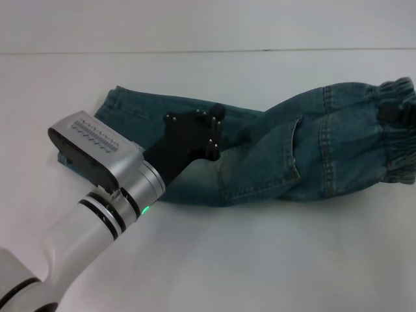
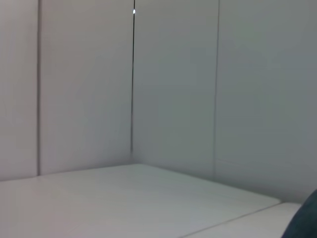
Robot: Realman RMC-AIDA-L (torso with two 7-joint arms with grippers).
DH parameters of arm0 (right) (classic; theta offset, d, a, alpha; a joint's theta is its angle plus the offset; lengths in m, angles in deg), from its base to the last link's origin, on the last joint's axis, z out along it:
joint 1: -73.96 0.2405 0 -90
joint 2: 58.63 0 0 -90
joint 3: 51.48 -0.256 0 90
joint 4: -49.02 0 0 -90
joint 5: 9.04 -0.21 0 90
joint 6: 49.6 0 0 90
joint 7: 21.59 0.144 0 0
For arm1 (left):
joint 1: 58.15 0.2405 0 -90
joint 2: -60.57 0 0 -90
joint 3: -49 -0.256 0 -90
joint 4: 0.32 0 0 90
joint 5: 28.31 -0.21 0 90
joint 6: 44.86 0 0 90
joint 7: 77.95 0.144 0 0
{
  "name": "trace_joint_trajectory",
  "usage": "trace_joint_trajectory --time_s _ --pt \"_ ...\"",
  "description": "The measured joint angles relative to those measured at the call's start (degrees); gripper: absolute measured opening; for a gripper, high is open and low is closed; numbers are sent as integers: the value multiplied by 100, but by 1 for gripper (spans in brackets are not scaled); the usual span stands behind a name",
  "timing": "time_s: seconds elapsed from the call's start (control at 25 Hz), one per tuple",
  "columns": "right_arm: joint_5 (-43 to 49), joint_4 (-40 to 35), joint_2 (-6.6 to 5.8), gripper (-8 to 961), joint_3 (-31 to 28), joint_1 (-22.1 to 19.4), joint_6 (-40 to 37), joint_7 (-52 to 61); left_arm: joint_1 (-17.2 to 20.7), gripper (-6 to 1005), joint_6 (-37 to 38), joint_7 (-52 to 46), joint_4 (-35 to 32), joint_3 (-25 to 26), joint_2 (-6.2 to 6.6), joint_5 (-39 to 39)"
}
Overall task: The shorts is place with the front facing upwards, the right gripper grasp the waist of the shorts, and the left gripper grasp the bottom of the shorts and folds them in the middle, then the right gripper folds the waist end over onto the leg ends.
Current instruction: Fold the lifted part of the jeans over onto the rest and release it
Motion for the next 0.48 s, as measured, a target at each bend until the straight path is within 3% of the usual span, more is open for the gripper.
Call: trace_joint_trajectory --time_s 0.16,0.48 --pt "-231 -115 2 118 -5 100 -156 114 37 -3 -333 779 215 619 0 -292" --pt "-309 -207 -7 117 479 911 -201 377 102 -2 -641 1359 531 1085 1 -911"
